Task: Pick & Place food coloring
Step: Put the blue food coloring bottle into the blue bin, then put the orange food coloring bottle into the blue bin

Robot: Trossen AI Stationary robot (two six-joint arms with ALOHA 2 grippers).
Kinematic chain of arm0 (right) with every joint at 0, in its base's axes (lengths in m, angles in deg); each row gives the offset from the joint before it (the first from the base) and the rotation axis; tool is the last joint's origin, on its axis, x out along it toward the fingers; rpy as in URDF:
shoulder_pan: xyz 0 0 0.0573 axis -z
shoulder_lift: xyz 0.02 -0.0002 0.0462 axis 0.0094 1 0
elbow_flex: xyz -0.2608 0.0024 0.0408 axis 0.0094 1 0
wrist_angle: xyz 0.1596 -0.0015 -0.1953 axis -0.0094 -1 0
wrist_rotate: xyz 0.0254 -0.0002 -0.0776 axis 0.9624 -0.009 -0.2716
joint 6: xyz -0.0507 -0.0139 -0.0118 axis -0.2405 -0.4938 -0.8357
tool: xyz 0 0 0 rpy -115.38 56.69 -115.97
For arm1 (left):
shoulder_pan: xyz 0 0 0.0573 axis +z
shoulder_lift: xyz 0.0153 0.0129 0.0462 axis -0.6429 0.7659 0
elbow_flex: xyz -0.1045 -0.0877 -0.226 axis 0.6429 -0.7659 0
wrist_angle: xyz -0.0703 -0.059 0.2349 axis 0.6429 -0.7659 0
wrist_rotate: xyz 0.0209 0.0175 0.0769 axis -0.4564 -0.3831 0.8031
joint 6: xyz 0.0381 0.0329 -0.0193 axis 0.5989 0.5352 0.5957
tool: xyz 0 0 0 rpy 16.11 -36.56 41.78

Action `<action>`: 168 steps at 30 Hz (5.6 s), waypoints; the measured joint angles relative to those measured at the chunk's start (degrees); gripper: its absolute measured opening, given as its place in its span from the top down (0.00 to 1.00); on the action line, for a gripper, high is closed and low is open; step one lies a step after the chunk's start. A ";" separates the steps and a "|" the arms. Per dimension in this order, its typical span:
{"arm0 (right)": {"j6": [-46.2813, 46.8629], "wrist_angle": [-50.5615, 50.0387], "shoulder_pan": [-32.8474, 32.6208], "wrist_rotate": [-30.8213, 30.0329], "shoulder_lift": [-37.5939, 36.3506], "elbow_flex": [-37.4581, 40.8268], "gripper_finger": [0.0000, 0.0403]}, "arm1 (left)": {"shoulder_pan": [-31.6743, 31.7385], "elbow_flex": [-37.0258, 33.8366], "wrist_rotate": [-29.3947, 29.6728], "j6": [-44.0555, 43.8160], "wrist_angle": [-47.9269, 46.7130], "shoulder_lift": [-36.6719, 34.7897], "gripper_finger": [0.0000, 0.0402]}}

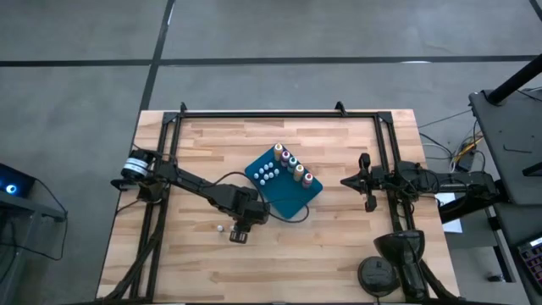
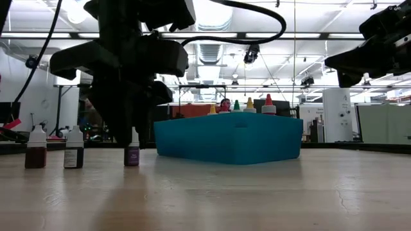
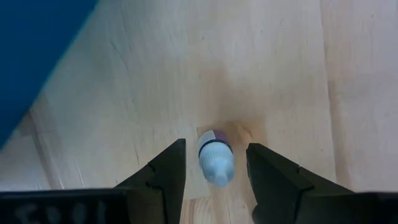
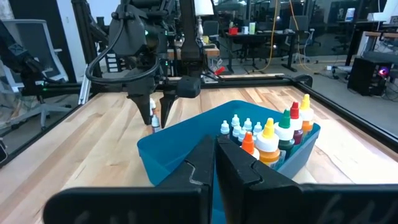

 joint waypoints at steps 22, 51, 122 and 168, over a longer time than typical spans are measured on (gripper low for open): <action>-0.03 0.00 0.00 0.00 0.00 0.00 0.98 | 0.54 1.74 -0.23 -0.06 -1.24 -0.31 0.86; 0.08 -0.01 0.00 0.02 -0.02 -0.02 0.98 | 16.21 24.04 -0.87 3.56 -16.13 -0.86 0.87; 0.06 -0.01 0.00 0.00 0.00 0.00 0.98 | 23.02 33.57 0.24 -0.91 -11.62 21.23 0.87; -0.01 -0.01 0.00 0.00 -0.02 0.00 0.98 | 22.50 46.07 0.15 -1.30 -23.64 21.51 0.73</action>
